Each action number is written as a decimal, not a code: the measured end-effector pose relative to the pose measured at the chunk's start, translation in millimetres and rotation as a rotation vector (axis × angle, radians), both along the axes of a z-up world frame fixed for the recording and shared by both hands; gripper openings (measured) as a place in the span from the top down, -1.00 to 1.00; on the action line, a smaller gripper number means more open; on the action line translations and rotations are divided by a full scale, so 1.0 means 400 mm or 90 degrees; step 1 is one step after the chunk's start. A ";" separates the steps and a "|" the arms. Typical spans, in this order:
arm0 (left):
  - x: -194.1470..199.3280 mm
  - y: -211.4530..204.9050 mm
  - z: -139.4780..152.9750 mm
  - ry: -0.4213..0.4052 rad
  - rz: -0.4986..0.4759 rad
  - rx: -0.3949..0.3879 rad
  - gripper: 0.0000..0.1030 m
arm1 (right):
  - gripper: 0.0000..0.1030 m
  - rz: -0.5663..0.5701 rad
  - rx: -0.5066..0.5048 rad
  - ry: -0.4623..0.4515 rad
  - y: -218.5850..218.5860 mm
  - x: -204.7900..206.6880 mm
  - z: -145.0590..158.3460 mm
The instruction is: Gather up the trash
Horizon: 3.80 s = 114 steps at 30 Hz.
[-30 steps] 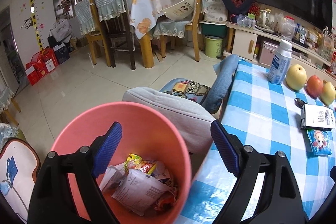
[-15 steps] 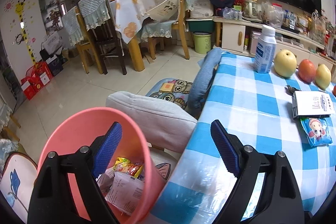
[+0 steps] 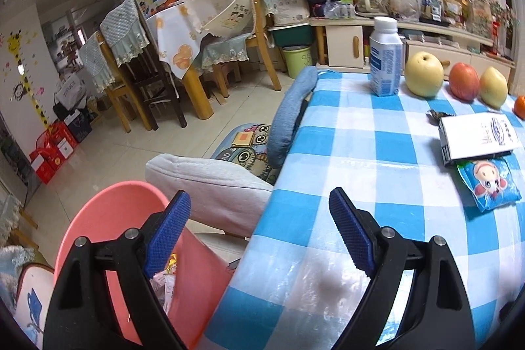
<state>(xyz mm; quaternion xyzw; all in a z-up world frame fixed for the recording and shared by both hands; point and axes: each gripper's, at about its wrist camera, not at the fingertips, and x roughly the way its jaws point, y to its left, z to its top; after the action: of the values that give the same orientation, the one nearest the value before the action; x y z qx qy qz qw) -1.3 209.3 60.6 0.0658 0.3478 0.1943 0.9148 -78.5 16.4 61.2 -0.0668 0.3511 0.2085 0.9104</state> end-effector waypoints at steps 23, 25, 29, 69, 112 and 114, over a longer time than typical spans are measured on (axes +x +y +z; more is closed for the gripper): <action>0.038 -0.136 -0.009 0.001 -0.122 -0.121 -0.69 | -0.72 -0.139 0.044 0.025 -0.281 0.075 0.029; 0.050 -0.156 -0.005 -0.008 -0.144 -0.165 -0.69 | -0.72 -0.163 0.048 0.029 -0.318 0.087 0.032; 0.105 -0.203 -0.002 -0.012 -0.176 -0.243 -0.69 | -0.72 -0.202 0.068 0.047 -0.390 0.103 0.032; 0.299 -0.536 -0.130 0.229 -0.221 -0.185 -0.28 | -0.72 -0.212 0.122 0.135 -0.529 0.124 0.007; -0.193 -0.405 -0.122 0.152 -0.190 -0.460 -0.44 | 0.06 0.091 0.123 0.189 -0.292 0.077 -0.049; -0.187 -0.411 -0.127 0.146 -0.185 -0.462 -0.44 | 0.24 0.099 0.138 0.182 -0.298 0.071 -0.037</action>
<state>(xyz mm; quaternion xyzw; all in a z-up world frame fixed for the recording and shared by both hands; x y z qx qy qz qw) -75.9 44.9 9.6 -0.1913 0.4810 -0.0808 0.8518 -50.2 -102.7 46.6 0.0349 0.4461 0.3223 0.8342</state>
